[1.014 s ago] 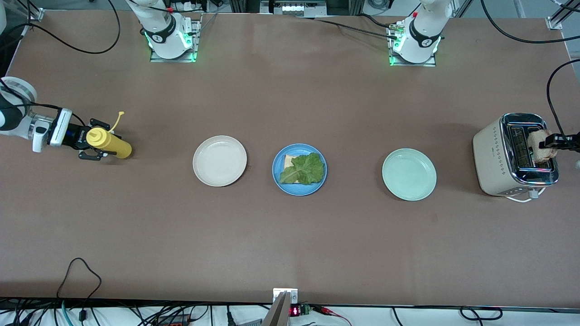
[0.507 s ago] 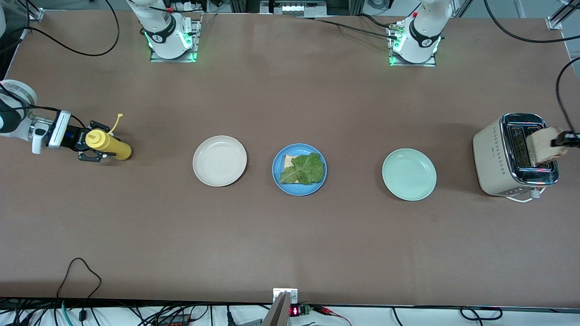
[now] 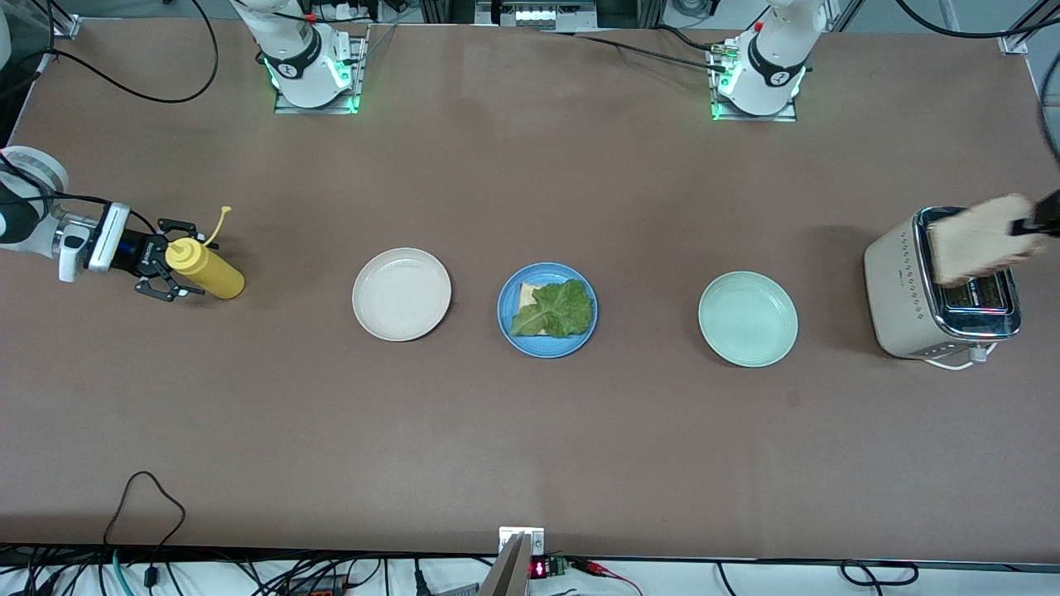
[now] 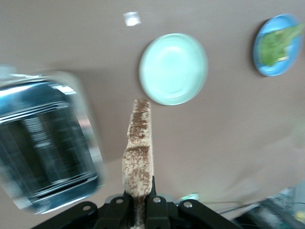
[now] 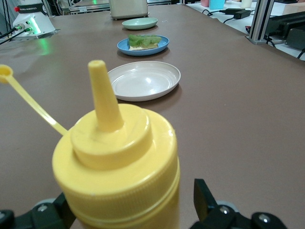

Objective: Make sandwich in blue plate with both arms
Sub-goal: 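Carry the toast to the blue plate while the right gripper releases mustard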

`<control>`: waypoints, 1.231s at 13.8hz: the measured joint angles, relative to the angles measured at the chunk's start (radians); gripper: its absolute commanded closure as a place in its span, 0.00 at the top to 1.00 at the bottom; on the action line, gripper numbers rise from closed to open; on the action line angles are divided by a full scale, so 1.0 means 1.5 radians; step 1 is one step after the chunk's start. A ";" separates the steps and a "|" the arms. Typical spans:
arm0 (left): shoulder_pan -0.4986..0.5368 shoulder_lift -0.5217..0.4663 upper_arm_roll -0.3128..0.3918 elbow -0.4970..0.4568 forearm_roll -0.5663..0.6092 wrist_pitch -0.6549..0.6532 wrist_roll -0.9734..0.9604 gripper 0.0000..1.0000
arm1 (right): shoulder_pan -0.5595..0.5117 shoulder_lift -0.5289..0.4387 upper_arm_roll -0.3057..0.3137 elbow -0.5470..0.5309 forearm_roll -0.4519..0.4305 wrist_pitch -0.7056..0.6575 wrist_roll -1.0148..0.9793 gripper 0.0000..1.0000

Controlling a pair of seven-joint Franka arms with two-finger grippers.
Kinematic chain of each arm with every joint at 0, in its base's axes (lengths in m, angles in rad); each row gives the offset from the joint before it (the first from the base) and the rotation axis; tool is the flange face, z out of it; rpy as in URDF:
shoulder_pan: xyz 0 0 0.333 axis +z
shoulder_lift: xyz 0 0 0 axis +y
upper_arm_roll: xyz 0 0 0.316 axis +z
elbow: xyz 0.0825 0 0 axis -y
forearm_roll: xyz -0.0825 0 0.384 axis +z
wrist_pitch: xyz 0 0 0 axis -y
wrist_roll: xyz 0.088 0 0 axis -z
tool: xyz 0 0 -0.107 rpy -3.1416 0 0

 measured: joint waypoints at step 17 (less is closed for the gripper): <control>-0.257 0.169 -0.223 -0.219 -0.253 0.588 -0.233 0.01 | -0.019 -0.028 0.000 0.025 -0.022 -0.009 0.015 1.00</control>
